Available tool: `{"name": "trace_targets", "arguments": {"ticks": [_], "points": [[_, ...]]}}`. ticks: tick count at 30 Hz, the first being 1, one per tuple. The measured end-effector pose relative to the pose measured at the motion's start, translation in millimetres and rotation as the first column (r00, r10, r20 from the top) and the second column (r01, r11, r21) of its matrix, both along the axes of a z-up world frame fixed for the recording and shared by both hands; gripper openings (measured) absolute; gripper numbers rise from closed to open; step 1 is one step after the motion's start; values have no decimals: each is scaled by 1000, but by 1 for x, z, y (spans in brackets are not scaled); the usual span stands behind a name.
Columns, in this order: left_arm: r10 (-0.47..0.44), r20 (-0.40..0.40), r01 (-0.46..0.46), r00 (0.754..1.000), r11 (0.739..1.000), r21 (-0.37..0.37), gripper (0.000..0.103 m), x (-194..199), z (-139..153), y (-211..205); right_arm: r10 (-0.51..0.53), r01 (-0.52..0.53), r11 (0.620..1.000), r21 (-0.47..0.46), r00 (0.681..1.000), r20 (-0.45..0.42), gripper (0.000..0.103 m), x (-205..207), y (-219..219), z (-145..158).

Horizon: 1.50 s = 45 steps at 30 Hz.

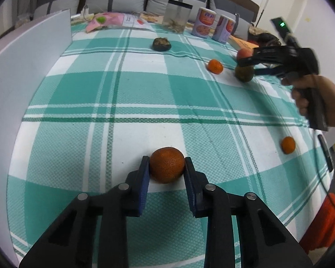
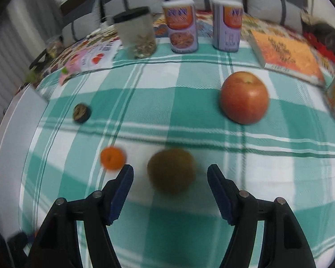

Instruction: Organize fruits

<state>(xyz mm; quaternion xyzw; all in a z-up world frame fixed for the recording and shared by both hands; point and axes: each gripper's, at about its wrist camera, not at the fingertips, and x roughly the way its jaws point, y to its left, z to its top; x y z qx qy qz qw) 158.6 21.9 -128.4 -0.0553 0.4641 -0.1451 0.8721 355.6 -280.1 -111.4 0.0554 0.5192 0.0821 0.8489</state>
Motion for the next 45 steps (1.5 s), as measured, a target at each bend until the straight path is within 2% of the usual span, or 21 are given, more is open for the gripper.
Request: {"name": "trace_targets", "arguments": {"ticks": [1, 4, 8, 13, 16, 18, 20, 21, 23, 25, 27, 31, 33, 34, 35, 37, 38, 40, 42, 44, 45], "points": [[1, -3, -1, 1000, 1000, -3, 29, 1, 0, 0, -17, 18, 999, 26, 999, -39, 50, 7, -2, -8], [1, -12, -1, 1000, 1000, -17, 28, 0, 1, 1, -44, 47, 997, 63, 998, -53, 49, 9, -5, -11], [29, -37, -33, 999, 993, -117, 28, -1, 15, 10, -19, 24, 993, 117, 999, -45, 49, -17, -7, 5], [71, 3, -68, 997, 963, -263, 28, -11, 76, 44, 88, -84, 970, 228, 996, -6, 49, -52, 30, 49], [123, 30, -109, 992, 948, -299, 28, -19, 112, 83, 214, -217, 925, 313, 976, 42, 49, -74, 96, 85], [185, 38, -165, 982, 939, -300, 28, -25, 134, 125, 315, -320, 877, 359, 946, 73, 49, -91, 152, 104], [251, 20, -234, 968, 926, -295, 28, -29, 142, 165, 406, -410, 824, 392, 909, 98, 49, -110, 204, 117], [281, 10, -267, 960, 921, -285, 28, -31, 143, 184, 476, -476, 775, 416, 873, 112, 49, -124, 244, 124], [352, -12, -347, 936, 914, -210, 28, -34, 137, 226, 562, -553, 713, 430, 818, 121, 49, -145, 294, 130], [408, -62, -413, 911, 900, -140, 28, -36, 122, 263, 661, -645, 651, 399, 741, 119, 49, -171, 356, 130], [455, -107, -464, 884, 882, -84, 28, -37, 105, 287, 730, -713, 619, 329, 677, 93, 49, -191, 404, 121], [509, -176, -521, 842, 853, -24, 30, -41, 77, 313, 791, -783, 603, 153, 612, 11, 50, -219, 459, 89], [528, -175, -537, 831, 843, -4, 43, -41, 71, 315, 794, -790, 608, 81, 608, -21, 50, -224, 474, 75], [534, -162, -541, 830, 841, 1, 55, -42, 71, 314, 785, -783, 619, 57, 619, -23, 52, -223, 476, 70], [540, -146, -545, 829, 839, 6, 61, -42, 73, 314, 772, -771, 635, 47, 635, -5, 57, -221, 474, 71], [551, -98, -554, 829, 833, -2, 63, -45, 86, 313, 740, -741, 670, 46, 672, 40, 70, -216, 466, 81], [559, -65, -562, 827, 826, -41, 70, -47, 97, 313, 717, -721, 691, 59, 693, 71, 72, -209, 456, 91], [577, 2, -575, 817, 816, -59, 75, -53, 123, 310, 685, -697, 714, 62, 714, 147, 75, -209, 436, 114], [558, 79, -554, 826, 829, -71, 76, -55, 151, 295, 637, -665, 746, 33, 728, 254, 81, -207, 401, 146], [532, 129, -524, 837, 847, -95, 81, -57, 170, 276, 594, -627, 779, 14, 744, 305, 86, -205, 371, 164], [512, 150, -501, 846, 859, -109, 82, -59, 177, 264, 554, -590, 808, 5, 761, 338, 87, -204, 342, 171]]}}
